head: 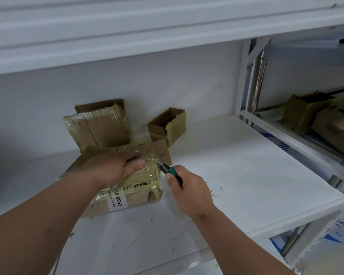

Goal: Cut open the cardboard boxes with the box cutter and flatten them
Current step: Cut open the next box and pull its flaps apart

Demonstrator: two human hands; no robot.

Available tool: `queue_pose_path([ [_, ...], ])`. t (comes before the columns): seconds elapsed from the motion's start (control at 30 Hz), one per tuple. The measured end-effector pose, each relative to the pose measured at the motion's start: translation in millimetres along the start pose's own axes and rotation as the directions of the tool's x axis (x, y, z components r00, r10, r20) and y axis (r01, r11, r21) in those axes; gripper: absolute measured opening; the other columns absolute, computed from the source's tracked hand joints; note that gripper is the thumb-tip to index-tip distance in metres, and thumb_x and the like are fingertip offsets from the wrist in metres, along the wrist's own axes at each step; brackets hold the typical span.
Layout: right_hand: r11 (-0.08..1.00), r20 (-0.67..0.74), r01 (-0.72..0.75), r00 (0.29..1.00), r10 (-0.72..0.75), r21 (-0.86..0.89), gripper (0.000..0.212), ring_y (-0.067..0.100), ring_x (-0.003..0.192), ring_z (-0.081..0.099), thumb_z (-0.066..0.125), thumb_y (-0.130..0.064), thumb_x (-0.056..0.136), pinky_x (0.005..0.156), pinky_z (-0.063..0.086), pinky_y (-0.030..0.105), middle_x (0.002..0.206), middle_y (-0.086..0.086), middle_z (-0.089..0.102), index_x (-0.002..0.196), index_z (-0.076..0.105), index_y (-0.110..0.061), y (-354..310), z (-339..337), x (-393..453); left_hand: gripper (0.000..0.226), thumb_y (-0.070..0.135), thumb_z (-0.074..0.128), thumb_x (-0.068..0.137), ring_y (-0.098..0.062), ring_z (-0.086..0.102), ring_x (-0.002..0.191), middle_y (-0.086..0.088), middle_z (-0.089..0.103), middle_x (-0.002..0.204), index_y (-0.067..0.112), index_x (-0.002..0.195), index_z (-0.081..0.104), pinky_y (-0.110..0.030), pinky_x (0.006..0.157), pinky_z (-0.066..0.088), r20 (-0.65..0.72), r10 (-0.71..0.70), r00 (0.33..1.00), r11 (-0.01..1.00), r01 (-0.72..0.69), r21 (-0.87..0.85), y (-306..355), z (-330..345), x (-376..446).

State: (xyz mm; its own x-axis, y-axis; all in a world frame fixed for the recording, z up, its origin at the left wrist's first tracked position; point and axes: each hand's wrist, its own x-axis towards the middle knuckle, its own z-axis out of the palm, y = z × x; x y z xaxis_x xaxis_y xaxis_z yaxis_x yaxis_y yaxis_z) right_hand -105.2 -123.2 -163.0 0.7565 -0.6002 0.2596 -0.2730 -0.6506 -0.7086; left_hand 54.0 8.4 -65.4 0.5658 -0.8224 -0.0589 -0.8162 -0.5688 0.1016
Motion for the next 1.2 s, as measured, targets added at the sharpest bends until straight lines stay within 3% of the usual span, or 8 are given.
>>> queue_pose_path([
  [0.2, 0.993, -0.032, 0.083, 0.996, -0.086, -0.078, 0.033, 0.018, 0.067, 0.056, 0.039, -0.048, 0.100, 0.058, 0.044, 0.030, 0.074, -0.007, 0.058, 0.109, 0.060, -0.024, 8, 3, 2, 0.074, 0.075, 0.019, 0.083, -0.018, 0.047, 0.131, 0.008, 0.050, 0.145, 0.040, 0.145, 0.040, -0.029, 0.100, 0.038, 0.023, -0.006, 1.000, 1.000, 0.006, 0.004, -4, -2, 2],
  [0.43, 0.968, -0.083, 0.193, 0.975, -0.208, -0.162, 0.067, 0.022, 0.063, 0.055, 0.012, -0.061, 0.084, 0.055, 0.041, 0.031, 0.075, -0.003, 0.063, 0.107, 0.061, -0.022, 18, 5, 5, 0.077, 0.080, 0.018, 0.079, -0.016, 0.050, 0.127, 0.010, 0.054, 0.141, 0.043, 0.143, 0.041, -0.032, 0.101, 0.041, 0.022, -0.008, 1.000, 1.000, 0.008, -0.008, -8, 1, 5],
  [0.57, 0.960, -0.081, 0.201, 0.972, -0.220, -0.196, 0.062, 0.021, 0.056, 0.041, 0.014, -0.058, 0.085, 0.058, 0.030, 0.029, 0.068, -0.004, 0.057, 0.098, 0.060, -0.019, 19, 9, -2, 0.072, 0.075, 0.019, 0.081, -0.016, 0.052, 0.123, 0.010, 0.057, 0.136, 0.042, 0.141, 0.044, -0.032, 0.101, 0.042, 0.014, -0.004, 1.000, 1.000, 0.004, 0.030, -3, -1, 3],
  [0.77, 0.936, -0.024, 0.220, 0.972, -0.235, -0.275, 0.047, 0.022, 0.052, 0.039, 0.021, -0.052, 0.091, 0.051, 0.020, 0.029, 0.062, -0.009, 0.045, 0.091, 0.056, -0.020, 23, 4, -8, 0.067, 0.075, 0.022, 0.087, -0.018, 0.053, 0.124, 0.007, 0.057, 0.137, 0.041, 0.141, 0.044, -0.030, 0.099, 0.042, 0.024, -0.014, 1.000, 1.000, 0.014, 0.025, -4, -2, 3],
  [0.87, 0.944, 0.033, 0.200, 0.980, -0.198, -0.261, 0.030, 0.023, 0.058, 0.043, 0.030, -0.046, 0.094, 0.052, 0.021, 0.031, 0.063, -0.008, 0.044, 0.090, 0.048, -0.022, 22, -1, -11, 0.092, 0.091, 0.007, 0.071, -0.016, 0.054, 0.122, 0.009, 0.058, 0.135, 0.043, 0.139, 0.045, -0.032, 0.099, 0.043, 0.026, 0.002, 1.000, 1.000, -0.002, 0.021, -9, 0, 5],
  [0.97, 0.952, 0.063, 0.182, 0.983, -0.171, -0.245, 0.023, 0.024, 0.058, 0.044, 0.035, -0.044, 0.098, 0.054, 0.023, 0.032, 0.064, -0.006, 0.045, 0.087, 0.041, -0.024, 20, -3, -15, 0.092, 0.091, 0.008, 0.073, -0.018, 0.049, 0.130, 0.009, 0.052, 0.143, 0.041, 0.143, 0.042, -0.033, 0.103, 0.040, 0.017, -0.004, 1.000, 1.000, 0.004, 0.022, -10, 2, 7],
  [1.13, 0.910, 0.151, 0.179, 0.980, -0.130, -0.375, 0.034, 0.025, 0.064, 0.041, 0.022, -0.046, 0.092, 0.069, 0.030, 0.034, 0.074, -0.005, 0.050, 0.096, 0.047, -0.024, 20, -7, -24, 0.083, 0.079, 0.015, 0.077, -0.018, 0.047, 0.132, 0.007, 0.049, 0.146, 0.039, 0.145, 0.041, -0.031, 0.103, 0.038, 0.033, -0.012, 0.999, 1.000, 0.011, 0.023, -2, -3, 5],
  [1.2, 0.915, 0.172, 0.157, 0.980, -0.098, -0.372, 0.023, 0.026, 0.067, 0.042, 0.029, -0.043, 0.098, 0.071, 0.029, 0.035, 0.076, -0.005, 0.050, 0.094, 0.042, -0.025, 19, -8, -24, 0.076, 0.075, 0.020, 0.082, -0.019, 0.046, 0.133, 0.007, 0.049, 0.146, 0.038, 0.145, 0.041, -0.030, 0.103, 0.037, 0.038, -0.018, 0.999, 0.999, 0.017, 0.030, 1, -4, 3],
])
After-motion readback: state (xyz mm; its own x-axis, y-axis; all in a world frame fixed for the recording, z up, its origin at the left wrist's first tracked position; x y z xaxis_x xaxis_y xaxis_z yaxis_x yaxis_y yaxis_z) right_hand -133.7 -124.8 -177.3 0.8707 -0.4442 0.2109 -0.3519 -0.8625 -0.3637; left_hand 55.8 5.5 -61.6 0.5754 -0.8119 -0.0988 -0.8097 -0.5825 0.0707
